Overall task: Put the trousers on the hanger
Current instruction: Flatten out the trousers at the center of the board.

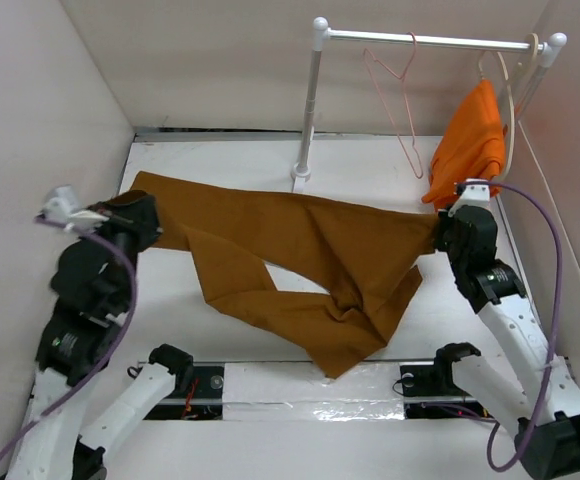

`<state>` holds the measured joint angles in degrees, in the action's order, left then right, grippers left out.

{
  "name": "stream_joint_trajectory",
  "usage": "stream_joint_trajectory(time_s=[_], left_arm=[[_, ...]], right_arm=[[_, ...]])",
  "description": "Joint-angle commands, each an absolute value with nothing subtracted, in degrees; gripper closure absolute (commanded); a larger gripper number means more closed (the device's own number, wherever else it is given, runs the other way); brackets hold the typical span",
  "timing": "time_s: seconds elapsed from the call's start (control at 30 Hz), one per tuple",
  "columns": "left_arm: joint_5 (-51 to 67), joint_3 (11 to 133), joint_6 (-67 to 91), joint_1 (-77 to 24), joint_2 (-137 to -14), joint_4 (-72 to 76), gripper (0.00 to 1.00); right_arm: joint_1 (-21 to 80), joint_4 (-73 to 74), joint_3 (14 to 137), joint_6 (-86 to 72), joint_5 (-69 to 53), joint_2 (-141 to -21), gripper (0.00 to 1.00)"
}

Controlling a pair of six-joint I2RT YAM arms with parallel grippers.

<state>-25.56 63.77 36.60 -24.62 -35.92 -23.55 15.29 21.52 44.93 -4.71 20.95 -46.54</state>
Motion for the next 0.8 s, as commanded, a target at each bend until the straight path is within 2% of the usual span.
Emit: stream_joint_trajectory(time_s=[0.0,0.17,0.23,0.47,0.53,0.57,0.6,0.63,0.67,0.7,0.77], left_arm=[[-32.7,70.5,32.0,-24.2,-34.2,-33.6,1.00],[-42.3,70.6,32.1,-24.2,-30.0,-34.3,1.00],[-47.3,70.3,32.5,-24.2,-28.0,-35.1,1.00],[-60.6,70.1,28.1,-24.2,-21.3,-35.6,1.00],[-60.6,67.6,27.3,-24.8,-18.6,-35.3,1.00],[-59.8,66.5,26.8,-24.8,-18.1,-35.4,0.78],[-58.2,65.7,27.2,-24.8,-17.8,-36.7,0.66],[-54.9,64.6,29.0,-24.8,-18.1,-38.5,0.40],[-53.1,64.2,29.4,-24.8,-18.6,-38.5,0.31],[-51.7,63.9,30.1,-24.8,-19.4,-39.1,0.26],[-47.2,62.9,30.0,-24.8,-22.1,-37.7,0.25]], right_arm=[[8.3,13.6,44.1,-6.8,20.0,-46.8,1.00],[-5.1,12.0,46.5,-7.7,16.3,-53.9,1.00],[-7.2,9.6,47.7,-9.0,14.9,-57.5,1.00],[-7.7,8.0,57.9,-10.7,12.7,-71.1,1.00],[-5.7,8.4,60.3,-10.6,11.5,-73.6,0.94],[-4.8,9.7,61.4,-10.8,11.4,-74.5,0.91],[-3.8,10.0,62.4,-10.5,11.3,-75.7,0.86],[-1.9,9.8,62.1,-10.3,11.5,-75.8,0.80],[-1.1,9.8,61.9,-9.9,11.8,-75.8,0.74],[-0.4,9.7,60.7,-9.8,12.1,-74.6,0.59],[0.9,8.6,58.7,-9.4,12.4,-72.4,0.41]])
